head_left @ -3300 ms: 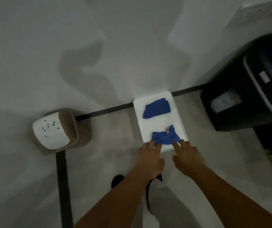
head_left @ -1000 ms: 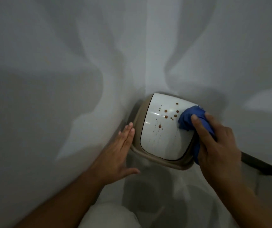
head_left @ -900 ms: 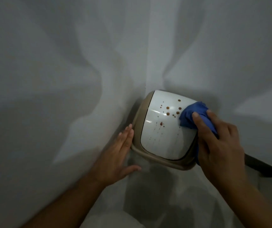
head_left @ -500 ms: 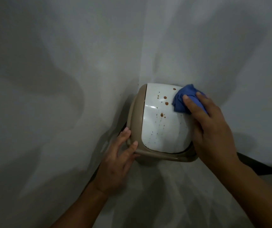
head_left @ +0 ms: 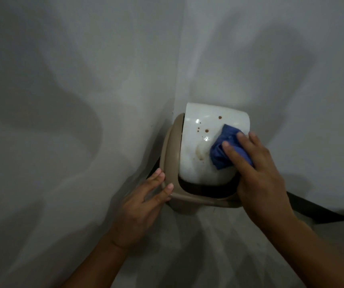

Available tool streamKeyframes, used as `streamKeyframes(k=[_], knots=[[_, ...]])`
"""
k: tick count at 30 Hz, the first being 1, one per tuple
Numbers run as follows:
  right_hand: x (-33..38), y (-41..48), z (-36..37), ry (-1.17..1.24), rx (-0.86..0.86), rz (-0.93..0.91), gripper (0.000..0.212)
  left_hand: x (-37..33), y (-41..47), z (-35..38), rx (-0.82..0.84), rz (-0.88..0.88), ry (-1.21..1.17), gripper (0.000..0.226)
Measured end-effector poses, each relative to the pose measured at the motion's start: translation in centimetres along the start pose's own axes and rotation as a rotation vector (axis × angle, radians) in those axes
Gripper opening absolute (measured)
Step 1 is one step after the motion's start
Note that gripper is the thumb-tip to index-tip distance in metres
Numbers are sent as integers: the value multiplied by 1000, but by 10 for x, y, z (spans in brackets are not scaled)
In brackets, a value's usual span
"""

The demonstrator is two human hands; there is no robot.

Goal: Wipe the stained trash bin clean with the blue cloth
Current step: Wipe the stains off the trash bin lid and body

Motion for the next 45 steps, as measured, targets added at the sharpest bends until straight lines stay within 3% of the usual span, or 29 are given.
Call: streamKeyframes(k=[2,7,12,16,19,23,26,29,30,33,35,39,41,45], knots=[[2,10,-10,62,-99,18,46,-7,12,-13,-22,-31,-17,34],[-25,32,-38,221,-306,231,47,-15,53,-38,-53,-178,-85,42],[-32,46,-14,209,-135,248,48,-1,137,-31,-92,-277,-359,41],[-25,41,-10,191,-73,137,50,28,188,0,72,-293,-533,37],[-22,39,-11,195,-45,104,48,43,184,19,114,-373,-647,36],[5,51,-1,228,-2,70,45,65,164,32,45,-534,-815,37],[35,47,8,136,43,-84,54,69,160,34,-6,-538,-892,34],[26,17,10,34,121,-219,83,64,157,35,-17,-471,-803,33],[17,10,6,18,128,-211,83,63,156,34,-17,-449,-758,33],[-12,19,-12,60,32,-16,60,56,156,25,-22,-352,-614,32],[-14,39,-11,97,9,105,59,46,158,15,-47,-275,-520,29],[18,58,9,138,136,28,56,27,151,-11,-93,-191,-343,21],[21,53,12,140,187,-25,56,14,131,-15,-29,-135,-245,35],[11,58,3,173,201,-64,48,-28,68,5,239,9,-73,93]])
Point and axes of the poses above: each hand's wrist, its own y-axis towards the middle knuckle, its own z-axis out of the palm, x = y × z, the point moved 9 cm from there along y, towards the middle knuckle, and after that the axes turned 7 degrees about z, right-handed, at the moved point
